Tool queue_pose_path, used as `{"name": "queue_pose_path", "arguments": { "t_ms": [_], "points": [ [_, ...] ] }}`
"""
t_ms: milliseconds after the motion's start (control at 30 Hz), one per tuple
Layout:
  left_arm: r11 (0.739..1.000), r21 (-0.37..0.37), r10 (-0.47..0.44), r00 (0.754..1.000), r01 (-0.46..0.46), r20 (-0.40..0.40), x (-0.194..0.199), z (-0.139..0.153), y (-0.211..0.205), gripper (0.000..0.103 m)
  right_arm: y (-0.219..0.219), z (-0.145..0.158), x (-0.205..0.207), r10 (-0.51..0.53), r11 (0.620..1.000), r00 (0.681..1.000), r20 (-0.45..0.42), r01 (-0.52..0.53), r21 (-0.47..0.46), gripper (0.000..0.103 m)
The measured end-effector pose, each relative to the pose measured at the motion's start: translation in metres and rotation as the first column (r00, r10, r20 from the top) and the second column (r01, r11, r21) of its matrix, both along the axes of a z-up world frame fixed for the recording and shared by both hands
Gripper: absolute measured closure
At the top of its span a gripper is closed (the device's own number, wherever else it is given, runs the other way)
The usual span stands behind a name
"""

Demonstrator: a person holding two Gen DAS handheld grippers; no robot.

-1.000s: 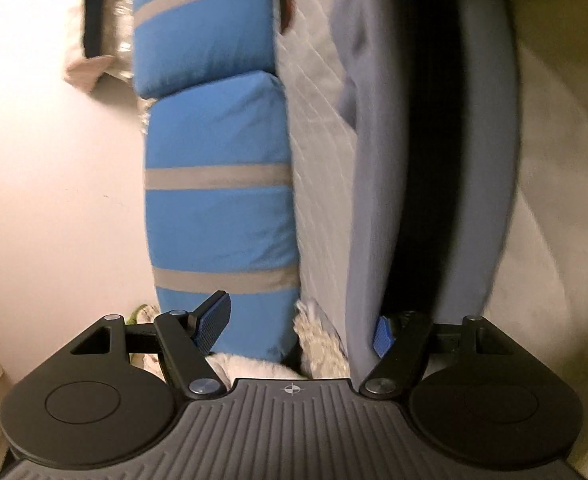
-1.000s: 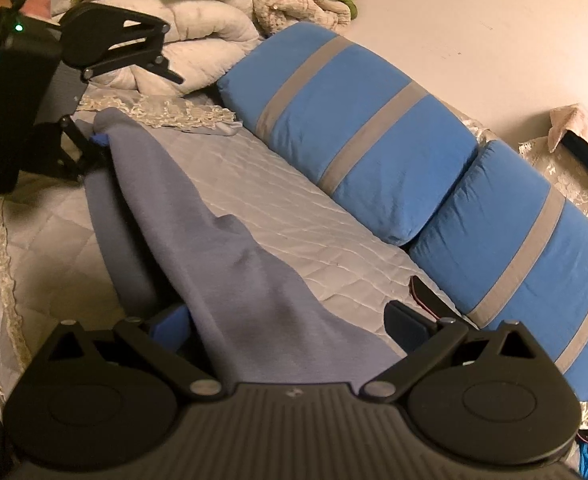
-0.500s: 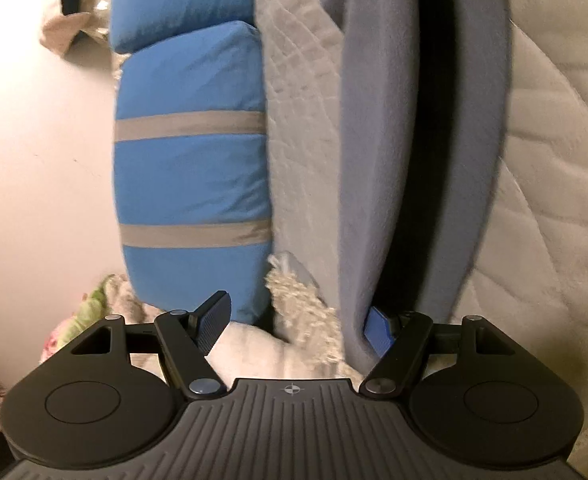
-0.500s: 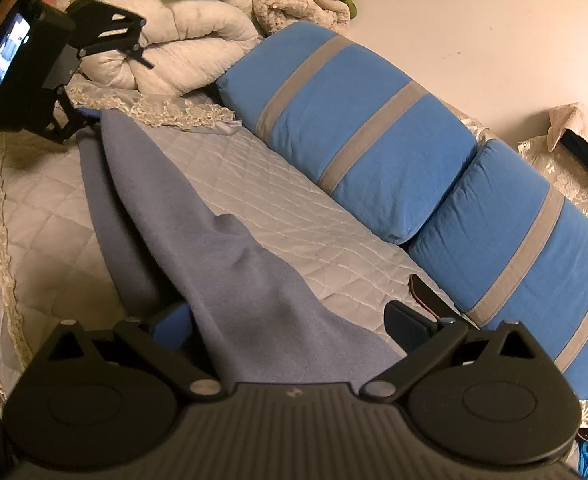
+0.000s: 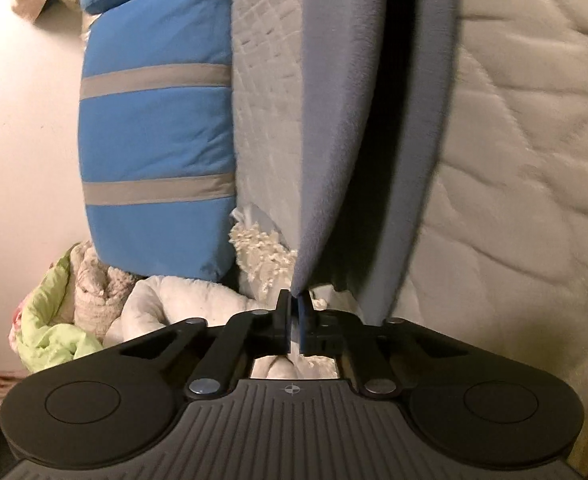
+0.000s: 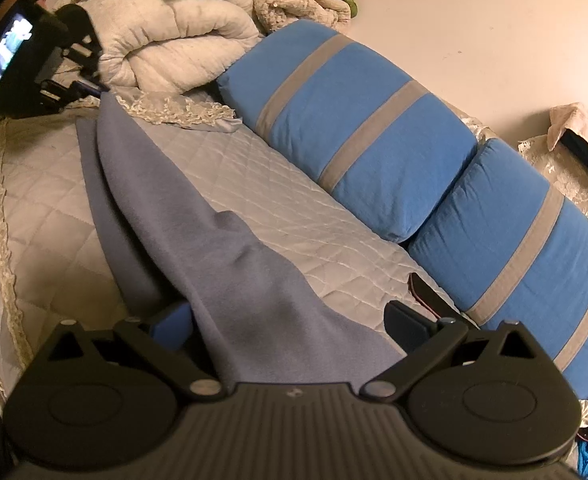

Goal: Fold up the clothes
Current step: 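Pull the held edge with the left gripper to straighten the sweatpants, then open the left gripper and lift it away from the sweatpants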

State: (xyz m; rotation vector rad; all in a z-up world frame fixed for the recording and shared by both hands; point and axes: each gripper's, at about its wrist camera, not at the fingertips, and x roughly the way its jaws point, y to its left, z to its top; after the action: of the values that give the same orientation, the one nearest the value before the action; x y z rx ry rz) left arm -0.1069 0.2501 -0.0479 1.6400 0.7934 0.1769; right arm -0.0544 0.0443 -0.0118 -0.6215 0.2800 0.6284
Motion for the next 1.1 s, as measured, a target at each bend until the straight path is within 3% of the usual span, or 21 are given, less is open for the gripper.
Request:
{"name": "queue_pose_path", "arguments": {
  "t_ms": [133,300,667,767,833,867,900,933,967,1000,1033,1100],
  "points": [
    [1.000,-0.007,-0.018,0.998,0.018,-0.052,-0.012,-0.001,0.002,0.100,0.000,0.000,0.000,-0.002,1.000,1.000,-0.002,0.002,0.003,0.000],
    [0.999,-0.031,-0.017,0.998,0.015,-0.063,-0.003,-0.008,0.011,0.100,0.001,-0.001,-0.001,-0.001,1.000,1.000,-0.006,0.001,-0.001,0.000],
    [0.994,-0.086,0.057,0.995,-0.064,-0.083,0.002,-0.022,0.027,0.098,0.004,-0.005,-0.005,0.013,1.000,1.000,0.002,-0.013,-0.024,0.000],
    [0.984,-0.116,0.124,0.989,-0.133,-0.081,0.005,-0.020,0.033,0.098,0.004,-0.004,-0.006,0.014,1.000,1.000,0.002,-0.014,-0.024,0.000],
    [0.968,-0.146,0.192,0.977,-0.204,-0.095,0.010,-0.013,0.040,0.093,0.003,-0.004,-0.006,0.013,1.000,1.000,0.001,-0.013,-0.020,0.000],
    [0.957,-0.174,0.218,0.971,-0.232,-0.096,0.011,-0.005,0.044,0.080,0.003,-0.003,-0.006,0.013,1.000,1.000,0.000,-0.013,-0.017,0.000],
    [0.945,-0.205,0.241,0.966,-0.256,-0.096,0.012,0.005,0.047,0.061,0.002,-0.002,-0.006,0.013,1.000,1.000,-0.002,-0.013,-0.015,0.000],
    [0.927,-0.256,0.257,0.962,-0.272,-0.092,0.014,0.017,0.049,0.052,0.002,-0.001,-0.007,0.013,1.000,1.000,-0.003,-0.013,-0.012,0.000],
    [0.895,-0.338,0.279,0.956,-0.293,-0.090,0.017,0.034,0.052,0.041,0.002,-0.001,-0.007,0.013,1.000,1.000,-0.005,-0.013,-0.009,0.000],
    [0.850,-0.425,0.305,0.949,-0.311,-0.085,0.021,0.049,0.056,0.040,0.001,0.000,-0.007,0.012,1.000,1.000,-0.006,-0.012,-0.006,0.000],
    [0.789,-0.520,0.337,0.938,-0.328,-0.081,0.027,0.066,0.061,0.040,0.001,0.000,-0.006,0.012,1.000,1.000,-0.009,-0.012,-0.003,0.000],
    [0.601,-0.720,0.421,0.903,-0.347,-0.083,0.040,0.096,0.073,0.040,0.001,0.000,-0.006,0.012,1.000,1.000,-0.011,-0.012,-0.003,0.000]
  ]
}}
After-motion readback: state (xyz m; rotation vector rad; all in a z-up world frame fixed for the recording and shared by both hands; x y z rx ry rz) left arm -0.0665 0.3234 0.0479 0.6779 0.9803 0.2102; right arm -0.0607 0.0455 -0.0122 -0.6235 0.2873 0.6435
